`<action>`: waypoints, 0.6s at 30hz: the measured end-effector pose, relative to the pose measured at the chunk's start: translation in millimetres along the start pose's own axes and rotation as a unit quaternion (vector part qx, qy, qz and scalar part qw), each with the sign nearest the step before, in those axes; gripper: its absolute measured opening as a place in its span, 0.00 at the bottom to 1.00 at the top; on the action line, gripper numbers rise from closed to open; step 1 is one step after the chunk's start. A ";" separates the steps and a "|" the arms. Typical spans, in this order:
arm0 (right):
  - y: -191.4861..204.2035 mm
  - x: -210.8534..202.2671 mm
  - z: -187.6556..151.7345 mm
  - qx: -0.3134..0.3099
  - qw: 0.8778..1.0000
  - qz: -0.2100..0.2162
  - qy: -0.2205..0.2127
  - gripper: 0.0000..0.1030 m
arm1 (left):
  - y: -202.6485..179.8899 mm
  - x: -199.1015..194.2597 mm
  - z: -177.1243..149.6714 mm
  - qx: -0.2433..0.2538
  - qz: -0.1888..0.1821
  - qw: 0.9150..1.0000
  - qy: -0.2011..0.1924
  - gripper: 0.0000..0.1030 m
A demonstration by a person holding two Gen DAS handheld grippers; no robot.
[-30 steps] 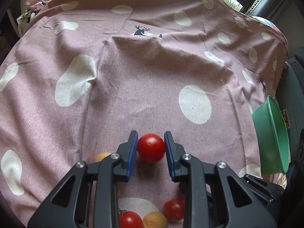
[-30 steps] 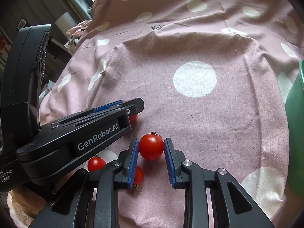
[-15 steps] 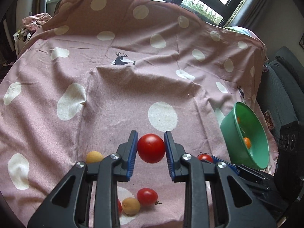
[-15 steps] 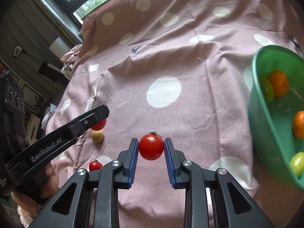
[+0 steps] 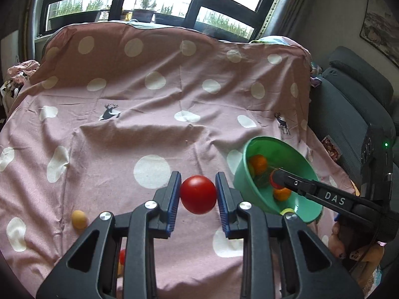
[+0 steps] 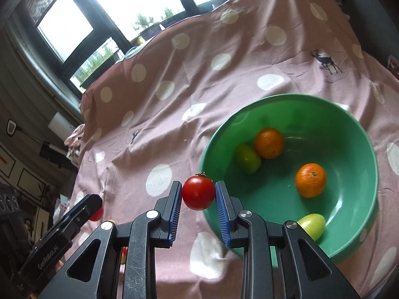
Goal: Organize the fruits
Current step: 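Carry both tomatoes over the green bowl and open both grippers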
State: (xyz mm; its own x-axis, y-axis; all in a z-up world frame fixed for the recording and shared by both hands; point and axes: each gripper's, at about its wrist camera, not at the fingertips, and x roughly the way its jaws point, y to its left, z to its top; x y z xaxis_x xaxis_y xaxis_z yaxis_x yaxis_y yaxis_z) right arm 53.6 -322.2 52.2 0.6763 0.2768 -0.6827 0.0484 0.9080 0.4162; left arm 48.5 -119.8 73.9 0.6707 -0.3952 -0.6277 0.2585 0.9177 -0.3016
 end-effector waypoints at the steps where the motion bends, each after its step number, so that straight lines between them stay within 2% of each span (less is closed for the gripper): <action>1: -6.3 -4.9 2.0 0.005 1.000 -0.006 -0.006 0.28 | -7.8 2.6 0.0 0.005 -0.009 1.000 0.002 0.27; 9: -48.5 -24.3 12.7 0.058 0.998 -0.011 -0.025 0.28 | -62.4 28.4 -1.2 0.034 -0.062 0.997 0.020 0.27; 18: -83.1 -34.1 17.1 0.110 0.993 -0.020 -0.038 0.28 | -96.5 53.0 -4.9 0.045 -0.096 0.993 0.047 0.26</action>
State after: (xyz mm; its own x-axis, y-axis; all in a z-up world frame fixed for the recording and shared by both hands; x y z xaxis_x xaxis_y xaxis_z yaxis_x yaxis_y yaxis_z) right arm 39.1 -412.5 51.2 0.7240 0.2090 -0.6574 0.2303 0.8251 0.5159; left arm 55.6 -229.4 66.2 0.5363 -0.5620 -0.6297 0.4400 0.8228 -0.3596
